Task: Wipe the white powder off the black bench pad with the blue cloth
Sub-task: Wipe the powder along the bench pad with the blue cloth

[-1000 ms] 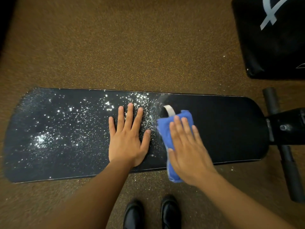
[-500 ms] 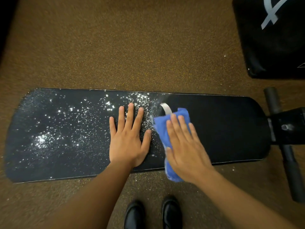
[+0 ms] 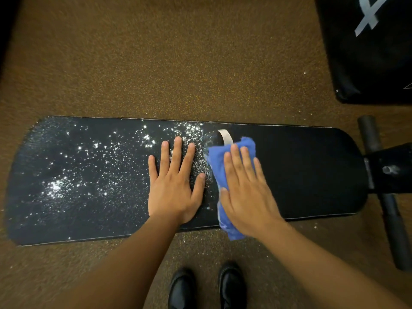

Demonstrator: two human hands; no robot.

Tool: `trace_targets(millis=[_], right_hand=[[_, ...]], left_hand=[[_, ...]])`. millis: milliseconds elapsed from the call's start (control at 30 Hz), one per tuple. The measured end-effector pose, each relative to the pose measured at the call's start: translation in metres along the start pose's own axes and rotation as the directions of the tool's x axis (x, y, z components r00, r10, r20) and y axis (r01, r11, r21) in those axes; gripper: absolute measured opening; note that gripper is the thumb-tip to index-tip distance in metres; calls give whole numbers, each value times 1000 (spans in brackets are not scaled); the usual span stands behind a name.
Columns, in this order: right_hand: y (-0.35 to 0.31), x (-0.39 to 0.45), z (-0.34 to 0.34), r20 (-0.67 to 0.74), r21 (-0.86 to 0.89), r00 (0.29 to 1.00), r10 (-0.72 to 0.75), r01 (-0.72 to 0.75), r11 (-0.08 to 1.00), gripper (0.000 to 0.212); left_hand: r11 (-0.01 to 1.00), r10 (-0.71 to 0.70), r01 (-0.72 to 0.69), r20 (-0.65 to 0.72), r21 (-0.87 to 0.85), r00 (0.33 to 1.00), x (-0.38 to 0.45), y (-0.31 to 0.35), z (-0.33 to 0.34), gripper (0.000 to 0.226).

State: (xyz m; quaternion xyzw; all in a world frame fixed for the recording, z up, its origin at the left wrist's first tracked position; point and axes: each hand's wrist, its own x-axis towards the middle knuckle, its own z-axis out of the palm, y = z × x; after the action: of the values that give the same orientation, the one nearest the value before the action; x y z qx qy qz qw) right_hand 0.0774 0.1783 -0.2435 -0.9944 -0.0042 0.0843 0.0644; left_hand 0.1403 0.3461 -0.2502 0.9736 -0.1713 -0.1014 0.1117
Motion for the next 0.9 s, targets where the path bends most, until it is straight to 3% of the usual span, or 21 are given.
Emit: trace_targets(millis=[67,133,233,333,433,500,633,733,800,900], right_hand=[[31,-7,-2,10,-10,998,67,-67,998,72],[52,17,-10,-2,0,969,246,-246,969,73],[41,71,-17,-9,48,915,403,-402,914,70],[4,72,-9,-39,28,964,264,-263,965,70],[-13,4,0,1,-3,999,40,-40,999,71],[6,-35,4,13,-19,1000,-23,23,1000,70],[64,-8,-7,-9,-31,971,241,-241,970,72],[52,49,-14,-57,47,926,373,-371,927,79],[22,65,-12,-74,36,939,337,-335,941,78],[-19,33,-2,-41,-4,988,151,-152,988,73]], left_hand=[[1000,-2,2,2,10,1000,0,0,-1,68],[1000,-9,8,10,21,1000,-1,1,-1,67],[999,-12,11,20,32,1000,0,1,-1,67],[999,-12,11,21,39,1000,1,0,0,68],[999,-6,5,25,40,1000,1,0,0,68],[999,-13,12,31,36,999,0,0,-1,68],[999,-16,15,33,36,999,-1,2,-3,67],[999,-19,18,28,34,999,0,2,-2,67],[999,-18,17,24,40,1000,0,2,-1,68],[999,-15,14,24,42,1000,0,1,1,68]])
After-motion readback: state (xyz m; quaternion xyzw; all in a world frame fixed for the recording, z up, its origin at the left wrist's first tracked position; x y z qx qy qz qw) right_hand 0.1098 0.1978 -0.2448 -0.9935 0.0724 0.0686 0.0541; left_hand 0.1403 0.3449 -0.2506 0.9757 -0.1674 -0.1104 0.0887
